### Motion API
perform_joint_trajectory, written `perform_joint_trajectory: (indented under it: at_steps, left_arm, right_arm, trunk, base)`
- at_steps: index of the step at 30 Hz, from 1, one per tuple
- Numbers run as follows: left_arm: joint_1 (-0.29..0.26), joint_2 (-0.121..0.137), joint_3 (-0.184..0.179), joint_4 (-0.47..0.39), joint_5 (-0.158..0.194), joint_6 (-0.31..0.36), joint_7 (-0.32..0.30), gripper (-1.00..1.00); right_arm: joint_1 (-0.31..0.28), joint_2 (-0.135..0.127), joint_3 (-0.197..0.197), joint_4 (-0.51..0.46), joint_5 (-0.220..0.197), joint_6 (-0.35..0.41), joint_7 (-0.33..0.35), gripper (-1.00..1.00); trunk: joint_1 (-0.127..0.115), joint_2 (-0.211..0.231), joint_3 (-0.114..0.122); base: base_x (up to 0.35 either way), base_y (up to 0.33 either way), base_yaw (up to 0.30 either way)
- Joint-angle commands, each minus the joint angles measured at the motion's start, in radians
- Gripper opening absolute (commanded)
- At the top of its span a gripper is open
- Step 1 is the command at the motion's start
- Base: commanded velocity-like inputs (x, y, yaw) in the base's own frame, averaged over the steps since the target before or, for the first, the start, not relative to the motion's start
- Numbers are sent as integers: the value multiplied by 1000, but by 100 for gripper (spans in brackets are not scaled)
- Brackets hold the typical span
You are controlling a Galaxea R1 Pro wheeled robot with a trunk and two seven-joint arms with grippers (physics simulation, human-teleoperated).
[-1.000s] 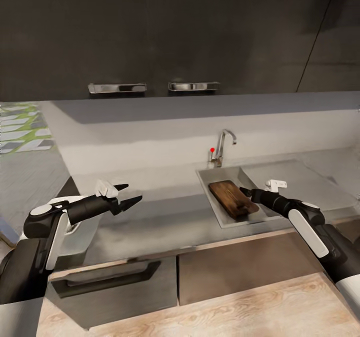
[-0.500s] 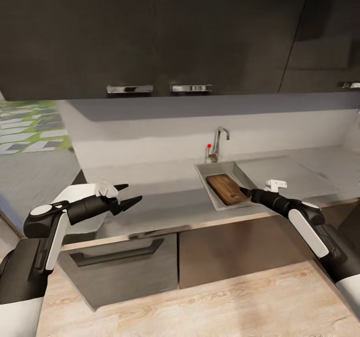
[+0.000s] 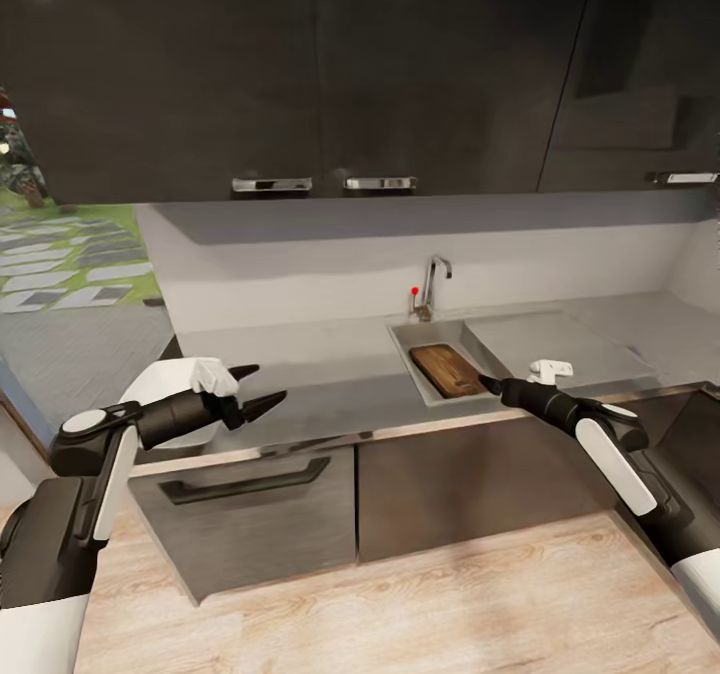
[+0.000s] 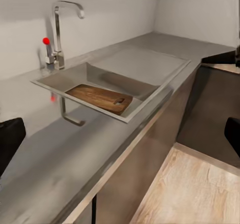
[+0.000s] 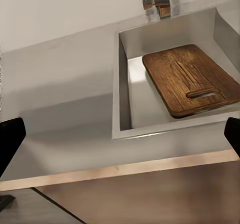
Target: In the kitchen, take the Vidalia onion out of the sink, dice it on the chopping board with the paring knife, put the diced onion into the bowl on the countertop, then place both the paring knife and the chopping board into the sink.
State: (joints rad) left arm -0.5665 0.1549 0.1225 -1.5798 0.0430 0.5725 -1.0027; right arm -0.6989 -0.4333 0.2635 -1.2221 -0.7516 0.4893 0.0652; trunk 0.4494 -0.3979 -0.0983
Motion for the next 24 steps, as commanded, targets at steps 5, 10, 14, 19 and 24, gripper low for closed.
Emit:
perform_joint_trajectory:
  at_steps: [5, 10, 14, 19, 24]
  left_arm:
    - [-1, -51, -5, 2, 3, -37, -1, 100]
    - [44, -69, -12, 3, 1, -29, -3, 100]
    - [138, -71, -14, 12, 0, -31, 5, 100]
    - [293, -72, -16, 59, 0, -83, 43, 100]
    - [371, -72, -20, 332, 0, -292, 63, 100]
  right_arm:
    - [0, -1, 20, 0, -1, 3, 0, 100]
    - [58, -1, 38, 2, 44, 0, -2, 100]
    - [126, -1, 42, 23, 87, -3, -3, 100]
    - [200, -1, 44, 185, 113, -19, 1, 100]
    - [222, -1, 110, 488, 116, -209, 25, 100]
  trunk:
    - [1, -2, 4]
    - [1, -2, 5]
    - [1, -2, 5]
    - [1, -2, 5]
    - [1, -2, 5]
  base:
    - [-5, 0, 0]
    - [0, 0, 0]
    - [0, 0, 0]
    - [0, 0, 0]
    - [0, 0, 0]
